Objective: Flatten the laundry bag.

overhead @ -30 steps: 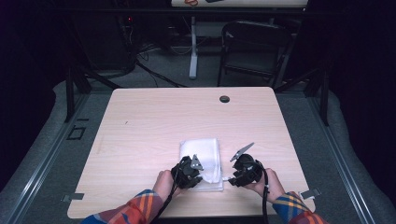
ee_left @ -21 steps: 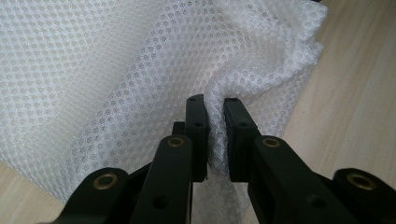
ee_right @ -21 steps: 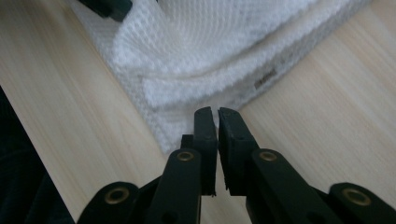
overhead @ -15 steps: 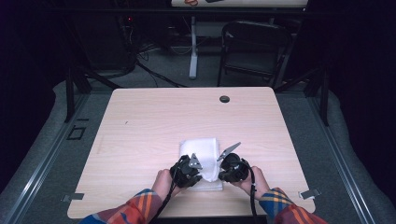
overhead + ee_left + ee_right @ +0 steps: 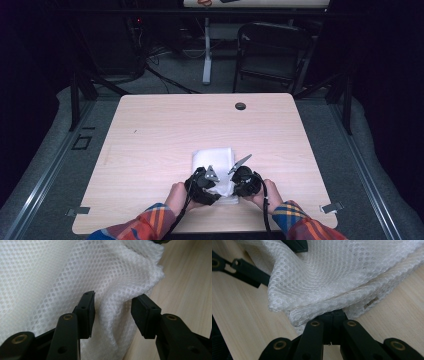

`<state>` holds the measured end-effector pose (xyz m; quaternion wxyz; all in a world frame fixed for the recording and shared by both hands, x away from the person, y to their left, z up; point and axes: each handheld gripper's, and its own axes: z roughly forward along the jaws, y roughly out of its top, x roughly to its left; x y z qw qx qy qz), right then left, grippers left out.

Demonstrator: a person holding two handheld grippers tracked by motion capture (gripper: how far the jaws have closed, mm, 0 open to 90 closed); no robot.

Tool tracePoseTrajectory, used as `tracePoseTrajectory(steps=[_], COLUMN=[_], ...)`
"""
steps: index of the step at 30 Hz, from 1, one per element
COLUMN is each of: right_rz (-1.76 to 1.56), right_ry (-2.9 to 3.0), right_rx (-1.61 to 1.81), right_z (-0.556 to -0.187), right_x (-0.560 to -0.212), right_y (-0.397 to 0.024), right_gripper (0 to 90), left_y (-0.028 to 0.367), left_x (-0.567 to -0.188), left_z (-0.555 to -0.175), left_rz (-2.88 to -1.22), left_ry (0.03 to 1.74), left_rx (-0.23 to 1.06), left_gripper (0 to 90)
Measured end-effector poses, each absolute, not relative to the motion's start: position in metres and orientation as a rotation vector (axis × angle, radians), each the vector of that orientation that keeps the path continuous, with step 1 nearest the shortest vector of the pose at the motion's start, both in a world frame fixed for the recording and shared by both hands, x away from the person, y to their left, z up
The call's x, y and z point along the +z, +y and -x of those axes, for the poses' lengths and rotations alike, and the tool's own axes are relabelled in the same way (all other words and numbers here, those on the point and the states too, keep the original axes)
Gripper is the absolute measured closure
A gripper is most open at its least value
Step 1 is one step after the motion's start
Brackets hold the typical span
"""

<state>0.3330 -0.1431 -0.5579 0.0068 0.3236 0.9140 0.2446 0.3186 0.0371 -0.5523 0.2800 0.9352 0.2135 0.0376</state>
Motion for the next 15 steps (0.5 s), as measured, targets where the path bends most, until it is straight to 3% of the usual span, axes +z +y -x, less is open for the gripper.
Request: tracePoseTrajectory(steps=[3,15], right_rz=[-1.014,-1.008], right_ry=[2.862,2.861], right_rx=[0.779,0.789], right_z=[-0.3334,-0.3329], right_x=[-0.5584,-0.559], right_y=[-0.1444,-0.1455], right_gripper=[90.0,90.0], left_y=[0.0321,0.0322], left_x=[-0.5548,-0.557], left_z=[-0.3182,-0.3225], left_rz=[-2.523,-2.502], left_ry=[0.568,0.59], left_rx=[0.119,0.184], left_gripper=[52.0,78.3])
